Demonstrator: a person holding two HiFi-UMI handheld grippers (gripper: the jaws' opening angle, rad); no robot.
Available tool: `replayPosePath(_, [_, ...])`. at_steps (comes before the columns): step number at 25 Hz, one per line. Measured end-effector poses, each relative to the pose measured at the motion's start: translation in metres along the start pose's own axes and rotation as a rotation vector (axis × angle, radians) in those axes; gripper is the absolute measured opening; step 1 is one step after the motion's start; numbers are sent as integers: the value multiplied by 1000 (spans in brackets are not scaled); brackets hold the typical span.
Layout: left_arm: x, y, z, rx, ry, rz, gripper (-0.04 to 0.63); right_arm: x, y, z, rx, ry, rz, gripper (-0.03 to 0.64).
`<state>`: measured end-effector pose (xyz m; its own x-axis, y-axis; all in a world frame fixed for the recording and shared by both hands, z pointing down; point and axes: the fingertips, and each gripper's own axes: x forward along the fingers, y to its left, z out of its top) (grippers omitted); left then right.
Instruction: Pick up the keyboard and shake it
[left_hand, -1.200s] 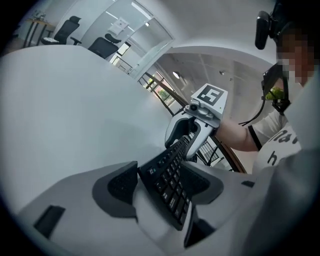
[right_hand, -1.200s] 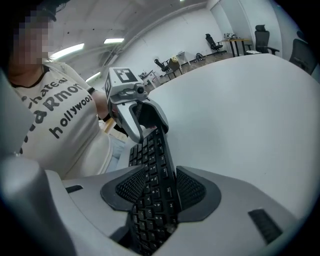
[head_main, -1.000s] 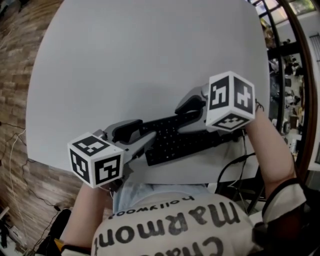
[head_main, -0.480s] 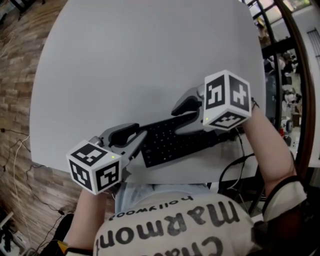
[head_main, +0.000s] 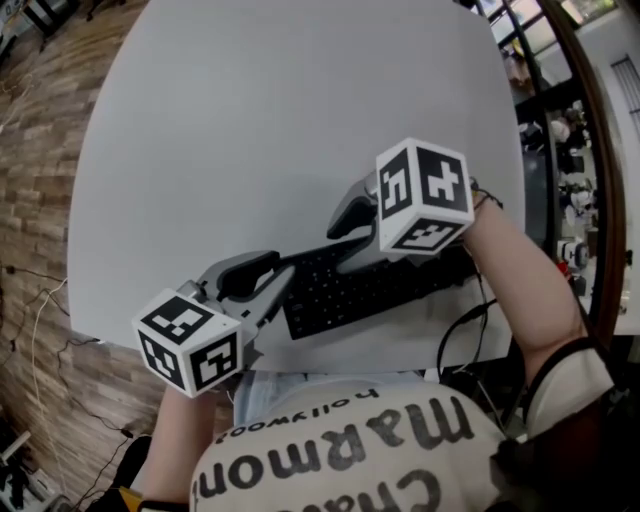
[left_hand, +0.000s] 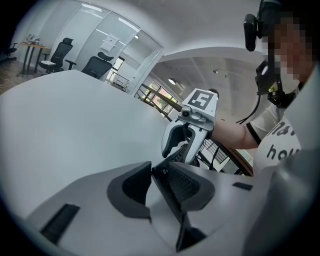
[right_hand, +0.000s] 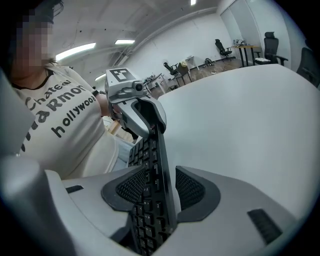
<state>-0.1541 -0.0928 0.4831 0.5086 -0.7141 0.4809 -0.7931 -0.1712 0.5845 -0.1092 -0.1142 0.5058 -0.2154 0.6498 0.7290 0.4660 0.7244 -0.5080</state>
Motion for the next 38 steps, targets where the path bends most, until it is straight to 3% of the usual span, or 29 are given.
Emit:
replayPosePath(8, [1,-8,4,1,-8,-6,107,-5,8,-3,-25,3,49,156])
replayPosePath(14, [-4,-5,11,-108,-113,-22,107,-13,9,2,-59,-34,-2,123])
replayPosePath(17, [-5,-4,13,-124,-136,-25,109,-16,8,5,-80,-33,-15,121])
replayPosePath(19, [-3,-5,8,-118,-120,-29,123,-18,10,6,-88,-41,-18,121])
replayPosePath(21, [1,-6,-1,-102,-91,-34,191,-20,10,6,-87,-55,-26,121])
replayPosePath(25, [10,-19,-23,-86,-5,-97,268,-24,12,10,-92,-72,-38,121])
replayPosePath(28, [25,-30,-32,-44,49,-149,279,-27,13,11,-101,-80,-42,120])
replayPosePath(38, [60,-43,-32,37,87,-196,279,-35,19,16,-136,-101,-42,120])
